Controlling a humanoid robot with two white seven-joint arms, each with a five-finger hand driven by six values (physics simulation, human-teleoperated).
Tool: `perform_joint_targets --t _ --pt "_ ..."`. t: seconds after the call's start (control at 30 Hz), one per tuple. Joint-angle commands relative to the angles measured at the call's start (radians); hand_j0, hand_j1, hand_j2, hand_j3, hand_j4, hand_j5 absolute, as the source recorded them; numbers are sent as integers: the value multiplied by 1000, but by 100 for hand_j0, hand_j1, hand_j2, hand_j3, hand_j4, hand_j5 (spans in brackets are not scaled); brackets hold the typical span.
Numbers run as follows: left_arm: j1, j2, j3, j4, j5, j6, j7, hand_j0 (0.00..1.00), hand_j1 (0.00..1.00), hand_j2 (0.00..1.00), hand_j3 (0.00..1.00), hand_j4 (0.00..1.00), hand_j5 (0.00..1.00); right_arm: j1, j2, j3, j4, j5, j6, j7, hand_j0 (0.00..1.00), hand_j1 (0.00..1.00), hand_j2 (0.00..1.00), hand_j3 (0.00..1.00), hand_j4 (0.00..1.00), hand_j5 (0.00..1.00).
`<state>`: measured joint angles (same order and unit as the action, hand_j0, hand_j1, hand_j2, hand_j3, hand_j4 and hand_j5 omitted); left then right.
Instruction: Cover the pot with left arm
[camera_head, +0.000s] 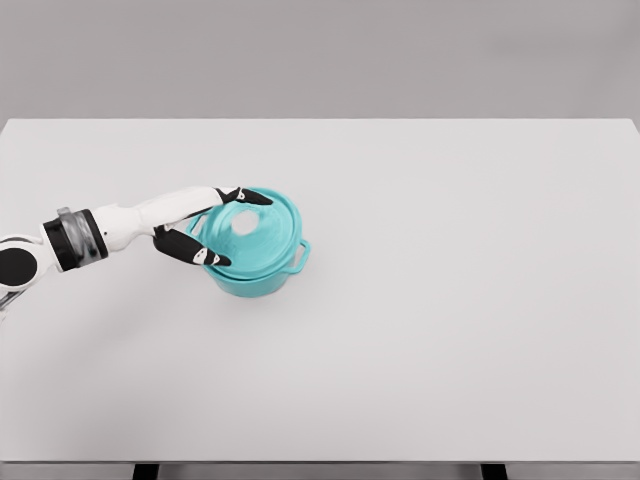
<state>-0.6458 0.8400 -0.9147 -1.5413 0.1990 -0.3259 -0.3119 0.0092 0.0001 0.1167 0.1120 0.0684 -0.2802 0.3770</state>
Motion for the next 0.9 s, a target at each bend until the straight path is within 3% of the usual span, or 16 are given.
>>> perform_joint_targets --t 0.0,0.57,0.63,0.7,0.8,0.87 --pt "0 1 0 0 5 1 0 90 90 90 90 90 90 0 0 0 0 1 0 0 100 100 100 100 100 100" --pt "-17 28 2 -19 31 -12 -1 91 91 91 91 91 91 0 0 0 0 1 0 0 100 100 100 100 100 100" --pt "-24 63 7 -51 65 -25 -3 92 92 92 92 92 92 0 0 0 0 1 0 0 100 100 100 100 100 100" --pt "-48 123 11 -76 105 -81 -4 100 100 100 100 100 100 0 0 0 0 1 0 0 100 100 100 100 100 100" --pt "-43 149 76 -88 108 -219 -1 100 100 100 100 100 100 0 0 0 0 1 0 0 100 100 100 100 100 100" --pt "-34 244 103 -85 106 -283 0 100 100 100 100 100 100 0 0 0 0 1 0 0 100 100 100 100 100 100"
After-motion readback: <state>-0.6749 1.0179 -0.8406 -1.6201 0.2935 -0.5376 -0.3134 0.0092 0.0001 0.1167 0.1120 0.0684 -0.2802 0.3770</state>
